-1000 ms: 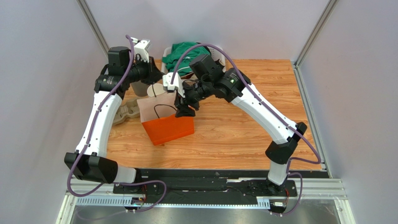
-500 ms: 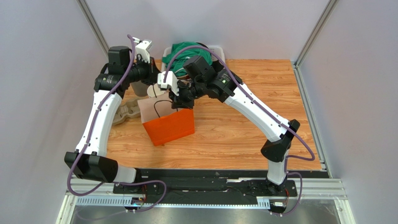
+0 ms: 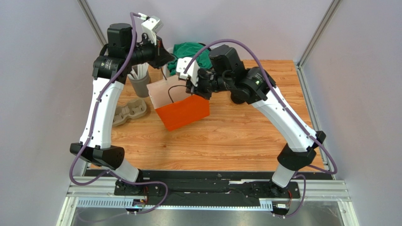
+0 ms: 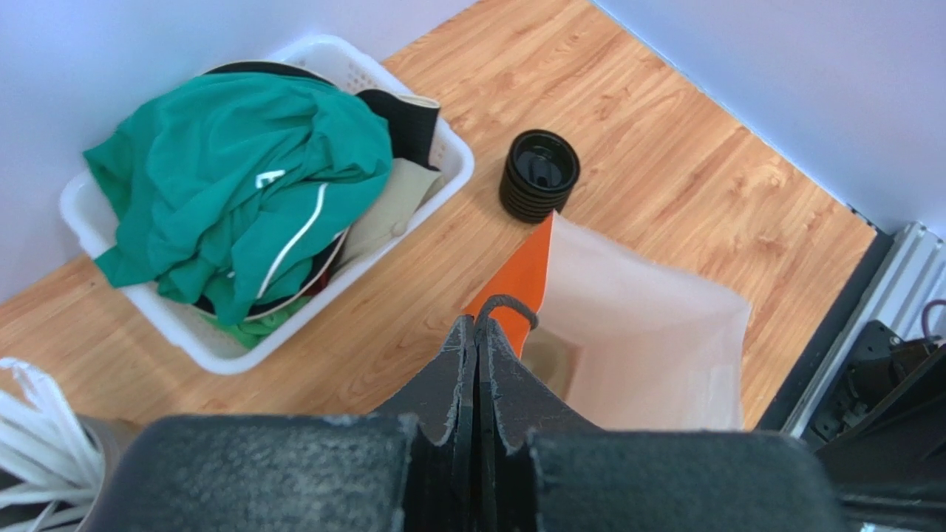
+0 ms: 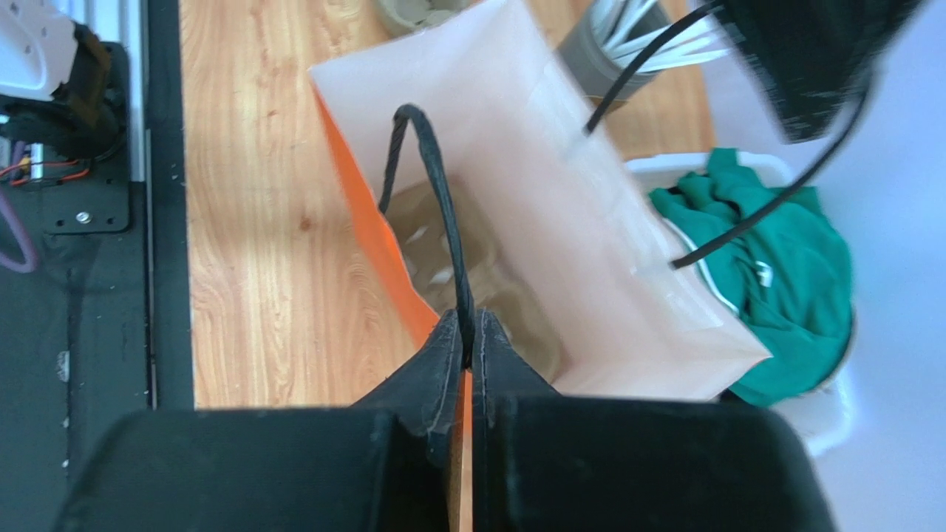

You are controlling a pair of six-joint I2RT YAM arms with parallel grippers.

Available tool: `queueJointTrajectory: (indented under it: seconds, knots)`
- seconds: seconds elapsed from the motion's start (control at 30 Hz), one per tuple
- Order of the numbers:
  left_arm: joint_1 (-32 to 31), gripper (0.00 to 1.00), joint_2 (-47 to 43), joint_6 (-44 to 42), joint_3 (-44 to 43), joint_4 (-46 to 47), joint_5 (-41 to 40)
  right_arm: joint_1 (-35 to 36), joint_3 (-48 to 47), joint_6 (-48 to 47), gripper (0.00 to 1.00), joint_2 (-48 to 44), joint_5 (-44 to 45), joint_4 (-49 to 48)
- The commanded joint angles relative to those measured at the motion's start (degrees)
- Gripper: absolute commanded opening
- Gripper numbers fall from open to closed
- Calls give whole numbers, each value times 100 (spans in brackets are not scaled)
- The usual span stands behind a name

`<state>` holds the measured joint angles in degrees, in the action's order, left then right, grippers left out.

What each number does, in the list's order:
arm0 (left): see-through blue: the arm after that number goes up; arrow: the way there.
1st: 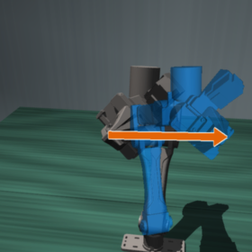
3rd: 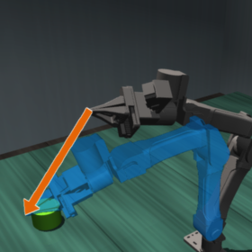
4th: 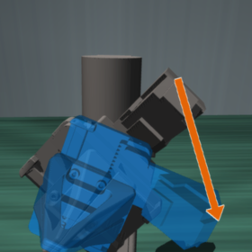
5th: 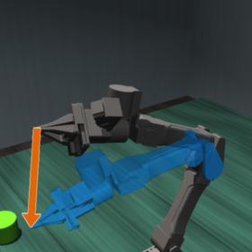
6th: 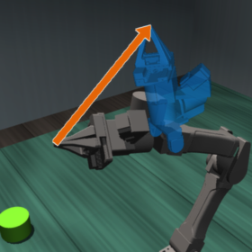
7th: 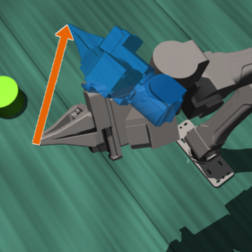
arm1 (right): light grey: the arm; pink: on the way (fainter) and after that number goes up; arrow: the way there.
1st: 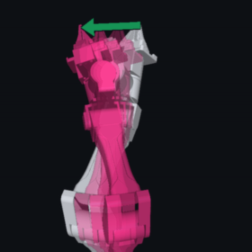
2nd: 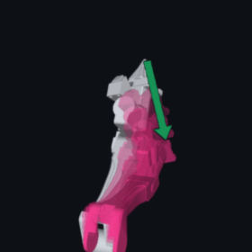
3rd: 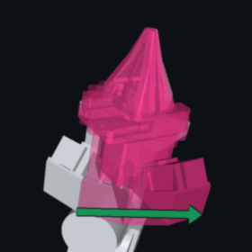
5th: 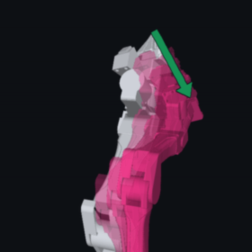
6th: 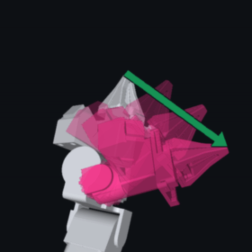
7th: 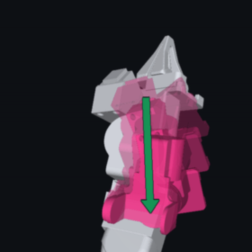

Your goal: Pack the takeout coffee

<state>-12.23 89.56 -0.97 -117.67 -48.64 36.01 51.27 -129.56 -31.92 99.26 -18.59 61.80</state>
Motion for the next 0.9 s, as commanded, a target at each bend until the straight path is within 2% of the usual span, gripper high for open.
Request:
queueJointTrajectory:
  seconds: [0.0, 0.13, 0.27, 0.33, 0.63, 0.87]
  knots:
    - [-209, 0, 202, 71, -81, -137, 143, -125, -167, -112, 0, -337, 250, -212]
    - [-403, 0, 202, 71, 531, 126, 73, -327, 526, -86, 0, -644, 242, -361]
    - [-552, 2, 334, 53, 956, 224, -59, -433, 2526, -51, 0, -1163, 154, -931]
    - [-614, 3, 404, 27, 948, 224, -59, -433, 2847, -16, 0, -1339, 101, -1056]
    - [-912, 3, 747, 36, 263, 22, -41, -661, 2330, 19, 0, -1506, 101, -951]
    - [-1220, 3, 1256, -96, -633, -233, -164, -978, 2531, -51, 0, -1647, 92, -1047]
